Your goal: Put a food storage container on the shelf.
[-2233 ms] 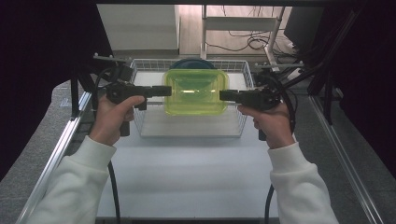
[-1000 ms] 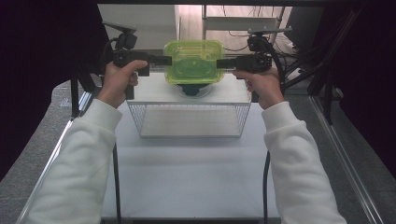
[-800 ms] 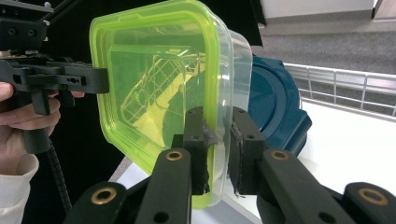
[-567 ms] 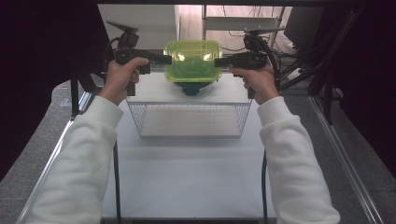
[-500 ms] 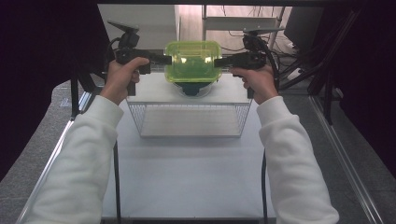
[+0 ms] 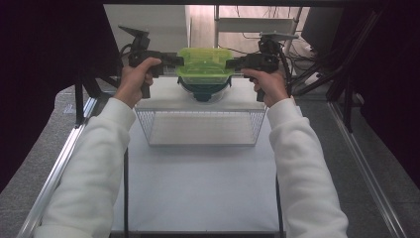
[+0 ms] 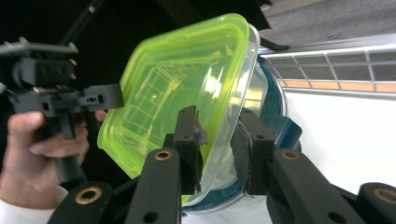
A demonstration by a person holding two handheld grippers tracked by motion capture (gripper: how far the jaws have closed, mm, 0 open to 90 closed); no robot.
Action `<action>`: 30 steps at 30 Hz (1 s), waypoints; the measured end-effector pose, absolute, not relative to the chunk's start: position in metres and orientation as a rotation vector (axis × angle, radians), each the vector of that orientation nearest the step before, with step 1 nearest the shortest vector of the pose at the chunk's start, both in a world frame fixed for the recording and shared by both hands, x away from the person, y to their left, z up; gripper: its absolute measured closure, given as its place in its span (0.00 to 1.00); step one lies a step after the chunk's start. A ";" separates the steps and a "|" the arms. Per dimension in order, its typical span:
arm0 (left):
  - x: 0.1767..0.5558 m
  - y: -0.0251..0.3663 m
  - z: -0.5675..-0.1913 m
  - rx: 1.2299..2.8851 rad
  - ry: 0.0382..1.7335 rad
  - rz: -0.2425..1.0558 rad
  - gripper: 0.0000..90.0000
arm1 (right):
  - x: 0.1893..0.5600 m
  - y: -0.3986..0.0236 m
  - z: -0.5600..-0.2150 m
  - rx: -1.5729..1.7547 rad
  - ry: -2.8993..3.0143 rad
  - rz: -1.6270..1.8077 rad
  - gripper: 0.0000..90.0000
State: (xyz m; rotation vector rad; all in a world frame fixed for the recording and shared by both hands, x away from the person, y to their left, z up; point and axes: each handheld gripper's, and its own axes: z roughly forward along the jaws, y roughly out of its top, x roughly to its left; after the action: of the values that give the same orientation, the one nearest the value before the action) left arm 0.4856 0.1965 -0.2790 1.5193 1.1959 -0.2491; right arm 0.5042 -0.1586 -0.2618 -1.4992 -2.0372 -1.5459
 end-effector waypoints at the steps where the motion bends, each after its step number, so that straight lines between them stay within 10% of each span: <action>1: 0.486 0.197 -0.280 1.515 1.198 -0.250 0.80 | 0.506 -0.160 -0.265 -1.500 -1.996 -1.556 0.77; 8: 0.487 0.195 -0.283 1.519 1.193 -0.232 0.76 | 0.509 -0.163 -0.273 -1.499 -1.908 -1.575 0.70; 16: 0.480 0.193 -0.276 1.511 1.179 -0.059 0.27 | 0.504 -0.165 -0.269 -1.467 -1.936 -1.707 0.37; 30: 0.445 0.198 -0.260 1.570 1.086 0.086 0.19 | 0.467 -0.178 -0.247 -1.382 -2.206 -1.786 0.27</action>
State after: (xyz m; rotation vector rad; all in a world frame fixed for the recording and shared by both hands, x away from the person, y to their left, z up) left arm 0.4452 0.1978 -0.2599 1.5703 1.0864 0.0864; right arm 0.4667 -0.1781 -0.2466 -1.3817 -2.2062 -1.7860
